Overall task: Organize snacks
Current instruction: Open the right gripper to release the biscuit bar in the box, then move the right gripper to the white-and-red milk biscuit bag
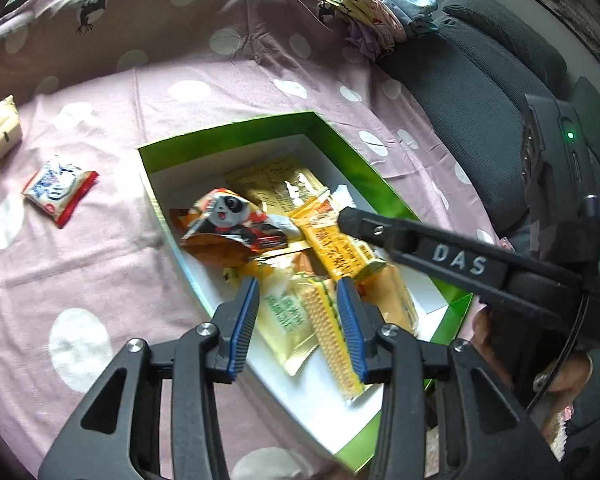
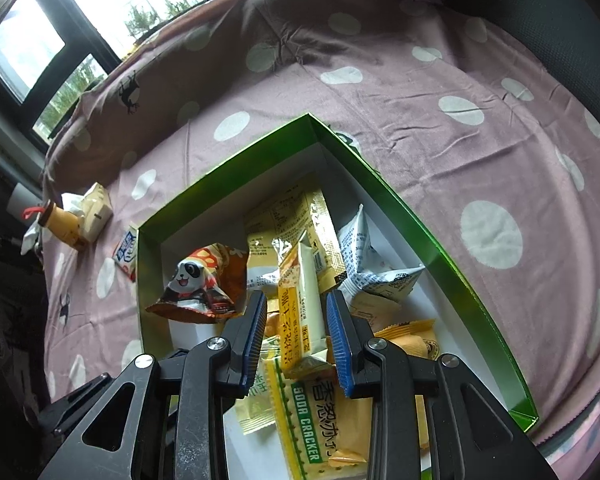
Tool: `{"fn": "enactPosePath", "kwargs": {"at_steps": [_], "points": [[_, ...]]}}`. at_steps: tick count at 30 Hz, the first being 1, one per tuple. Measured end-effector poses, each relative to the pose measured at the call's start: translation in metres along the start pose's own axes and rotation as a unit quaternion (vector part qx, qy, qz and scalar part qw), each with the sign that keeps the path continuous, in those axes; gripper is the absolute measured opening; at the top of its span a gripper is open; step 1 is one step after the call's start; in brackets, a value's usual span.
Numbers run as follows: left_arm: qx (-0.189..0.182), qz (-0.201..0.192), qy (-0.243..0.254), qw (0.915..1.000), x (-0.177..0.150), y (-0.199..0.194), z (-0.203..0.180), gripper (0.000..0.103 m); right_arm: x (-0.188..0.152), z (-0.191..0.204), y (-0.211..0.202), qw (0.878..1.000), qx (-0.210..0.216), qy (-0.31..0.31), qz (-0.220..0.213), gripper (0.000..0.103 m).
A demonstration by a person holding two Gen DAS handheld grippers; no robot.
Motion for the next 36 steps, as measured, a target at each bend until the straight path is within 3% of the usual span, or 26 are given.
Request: {"fn": "enactPosePath", "kwargs": {"at_steps": [2, 4, 8, 9, 11, 13, 15, 17, 19, 21, 22, 24, 26, 29, 33, 36], "points": [[0.028, -0.012, -0.008, 0.9995, -0.001, -0.024, 0.014, 0.047, 0.001, 0.002, -0.011, 1.0, 0.019, 0.01, -0.021, 0.047], [0.051, -0.028, -0.025, 0.998, -0.003, -0.049, 0.03, 0.062, 0.002, 0.006, -0.023, 0.998, 0.039, 0.017, -0.045, 0.061], [0.114, -0.072, -0.055, 0.9894, -0.016, -0.104, 0.068, 0.076, 0.003, 0.021, -0.039, 0.995, 0.065, 0.01, -0.076, 0.074], [0.129, -0.091, -0.067, 0.9851, -0.019, -0.116, 0.079, 0.085, 0.003, 0.024, -0.041, 0.995, 0.062, 0.013, -0.083, 0.074], [0.15, -0.126, -0.098, 0.9758, -0.028, -0.14, 0.105, 0.09, 0.004, 0.03, -0.043, 0.994, 0.023, 0.028, -0.102, 0.075], [0.184, -0.138, -0.134, 0.9639, -0.031, -0.156, 0.13, 0.09, 0.004, 0.039, -0.044, 0.992, -0.015, 0.032, -0.123, 0.075], [0.212, -0.152, -0.158, 0.9524, -0.032, -0.175, 0.147, 0.09, 0.002, 0.049, -0.043, 0.991, -0.02, 0.028, -0.128, 0.075], [0.204, -0.171, -0.182, 0.9467, -0.033, -0.195, 0.158, 0.09, 0.0, 0.059, -0.046, 0.99, -0.016, 0.038, -0.132, 0.075], [0.156, -0.204, -0.208, 0.9437, -0.035, -0.215, 0.167, 0.093, -0.003, 0.069, -0.059, 0.983, -0.027, 0.068, -0.167, 0.075], [0.14, -0.228, -0.226, 0.9366, -0.036, -0.23, 0.175, 0.101, -0.003, 0.09, -0.07, 0.979, -0.025, 0.065, -0.189, 0.078], [0.154, -0.234, -0.229, 0.9321, -0.037, -0.236, 0.178, 0.101, -0.002, 0.106, -0.072, 0.981, -0.011, 0.051, -0.189, 0.086], [0.205, -0.233, -0.234, 0.9214, -0.04, -0.244, 0.187, 0.101, 0.001, 0.14, -0.071, 0.984, 0.027, 0.014, -0.177, 0.087], [0.236, -0.226, -0.238, 0.9146, -0.042, -0.251, 0.196, 0.101, 0.004, 0.17, -0.066, 0.985, 0.036, 0.003, -0.169, 0.087], [0.235, -0.24, -0.259, 0.9057, -0.048, -0.264, 0.208, 0.101, 0.01, 0.215, -0.046, 0.989, 0.042, -0.017, -0.139, 0.088], [0.24, -0.253, -0.268, 0.898, -0.054, -0.278, 0.213, 0.101, 0.011, 0.256, 0.004, 0.998, 0.051, -0.004, -0.036, 0.088], [0.226, -0.264, -0.269, 0.8984, -0.055, -0.285, 0.214, 0.101, 0.002, 0.272, 0.026, 0.999, -0.009, 0.032, 0.002, 0.088]]}}
Point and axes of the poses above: each gripper's, at about its wrist camera, not at the fingertips, and y roughly the way its jaws point, z to its left, x to its top, the point moved 3 cm from there along y, roughly the way its jaws point, and after that the axes turned 15 degrees about -x, right-handed, at the moved point
